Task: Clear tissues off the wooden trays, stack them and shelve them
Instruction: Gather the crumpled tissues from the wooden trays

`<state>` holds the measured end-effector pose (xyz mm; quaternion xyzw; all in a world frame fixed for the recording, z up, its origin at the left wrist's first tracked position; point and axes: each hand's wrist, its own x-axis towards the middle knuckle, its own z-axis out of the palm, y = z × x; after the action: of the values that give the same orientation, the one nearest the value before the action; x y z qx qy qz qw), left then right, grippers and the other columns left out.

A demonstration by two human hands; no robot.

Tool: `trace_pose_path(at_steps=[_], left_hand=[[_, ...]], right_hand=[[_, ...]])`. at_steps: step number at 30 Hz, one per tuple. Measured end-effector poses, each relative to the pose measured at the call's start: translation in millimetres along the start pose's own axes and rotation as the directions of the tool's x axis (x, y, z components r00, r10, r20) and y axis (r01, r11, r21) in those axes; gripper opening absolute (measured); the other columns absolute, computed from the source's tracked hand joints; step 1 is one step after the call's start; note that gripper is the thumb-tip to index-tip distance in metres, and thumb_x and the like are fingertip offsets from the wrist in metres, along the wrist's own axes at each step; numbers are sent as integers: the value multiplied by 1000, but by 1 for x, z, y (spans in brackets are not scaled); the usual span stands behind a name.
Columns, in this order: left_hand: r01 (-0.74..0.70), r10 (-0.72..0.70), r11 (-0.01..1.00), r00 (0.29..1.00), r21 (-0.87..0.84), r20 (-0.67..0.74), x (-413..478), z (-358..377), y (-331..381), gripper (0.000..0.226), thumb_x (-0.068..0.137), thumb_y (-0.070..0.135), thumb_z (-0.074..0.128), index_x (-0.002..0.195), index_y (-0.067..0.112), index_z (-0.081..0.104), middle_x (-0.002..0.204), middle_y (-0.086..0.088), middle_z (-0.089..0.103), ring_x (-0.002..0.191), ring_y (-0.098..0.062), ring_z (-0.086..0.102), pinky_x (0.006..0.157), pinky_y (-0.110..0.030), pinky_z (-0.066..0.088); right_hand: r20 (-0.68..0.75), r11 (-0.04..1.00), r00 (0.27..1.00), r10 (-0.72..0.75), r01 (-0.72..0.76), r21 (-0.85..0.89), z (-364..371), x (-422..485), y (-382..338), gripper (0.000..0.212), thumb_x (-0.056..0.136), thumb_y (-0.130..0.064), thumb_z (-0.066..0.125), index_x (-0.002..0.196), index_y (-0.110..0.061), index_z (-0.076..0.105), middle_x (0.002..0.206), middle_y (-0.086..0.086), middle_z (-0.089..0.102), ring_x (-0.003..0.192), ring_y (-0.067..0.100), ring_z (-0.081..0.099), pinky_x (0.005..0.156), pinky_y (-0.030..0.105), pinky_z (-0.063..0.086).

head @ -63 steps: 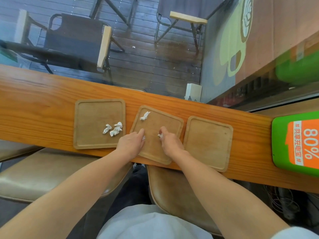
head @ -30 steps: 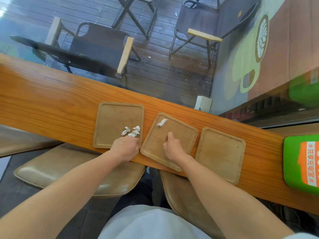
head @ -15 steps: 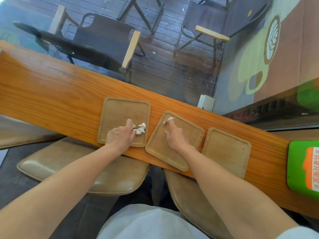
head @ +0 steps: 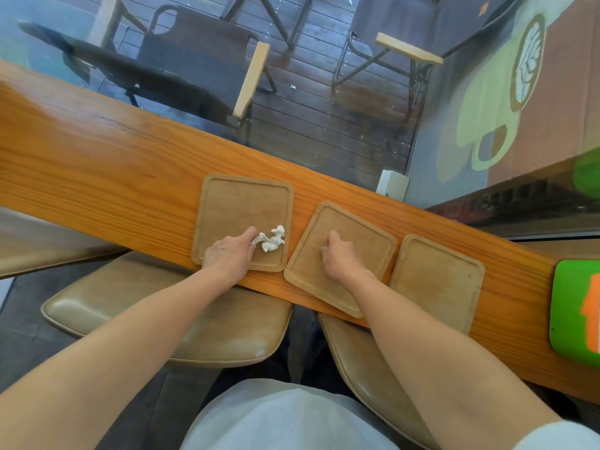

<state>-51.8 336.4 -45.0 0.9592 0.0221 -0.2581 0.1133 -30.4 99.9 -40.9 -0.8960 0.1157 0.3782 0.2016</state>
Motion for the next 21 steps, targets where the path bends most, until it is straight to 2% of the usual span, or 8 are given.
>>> trace_pose_path(at_steps=[3,5,9,14,19,21], left_hand=[[-54,52,998,996,18,67,-1,-1,-5,10,100,34,33,101,27,40,70,-3,57,60,-25,55,52,-34,39],[-79,75,996,994,42,83,-2,-4,-8,19,97,37,30,89,24,41,65,1,53,56,-19,50,50,-33,34],[-65,61,997,994,50,91,-2,-11,-9,39,92,40,30,63,22,48,64,1,54,56,-18,49,53,-32,35],[-83,83,997,989,-3,119,0,-14,-14,42,99,36,37,62,19,50,68,-2,57,66,-25,57,58,-33,40],[-142,161,979,979,-147,128,2,-20,-18,38,95,26,47,59,15,38,65,-3,47,61,-22,45,56,-36,34],[-173,195,971,972,-164,129,2,-24,-18,33,90,22,48,61,15,36,63,-3,48,59,-20,42,54,-36,34]], right_hand=[[4,1000,1000,13,-13,0,3,-7,-1,20,103,-36,39,101,-18,48,96,8,55,87,26,56,75,40,48],[14,1000,1000,26,-26,7,4,-8,-3,28,103,-37,39,102,-15,56,101,10,59,91,28,58,81,42,50],[15,999,999,30,-31,38,3,-8,-4,23,102,-30,44,104,-11,57,104,13,59,90,28,57,76,38,48],[6,998,1000,11,-12,67,0,-11,-13,3,101,-18,42,101,-17,45,97,10,53,80,22,52,72,38,46],[19,998,1000,-12,11,63,-6,-12,-24,24,94,-4,39,105,-14,58,107,10,56,91,27,55,79,37,50],[18,997,999,-35,34,67,-8,-13,-30,26,93,-2,39,99,-16,60,105,7,57,92,25,55,78,36,49]])
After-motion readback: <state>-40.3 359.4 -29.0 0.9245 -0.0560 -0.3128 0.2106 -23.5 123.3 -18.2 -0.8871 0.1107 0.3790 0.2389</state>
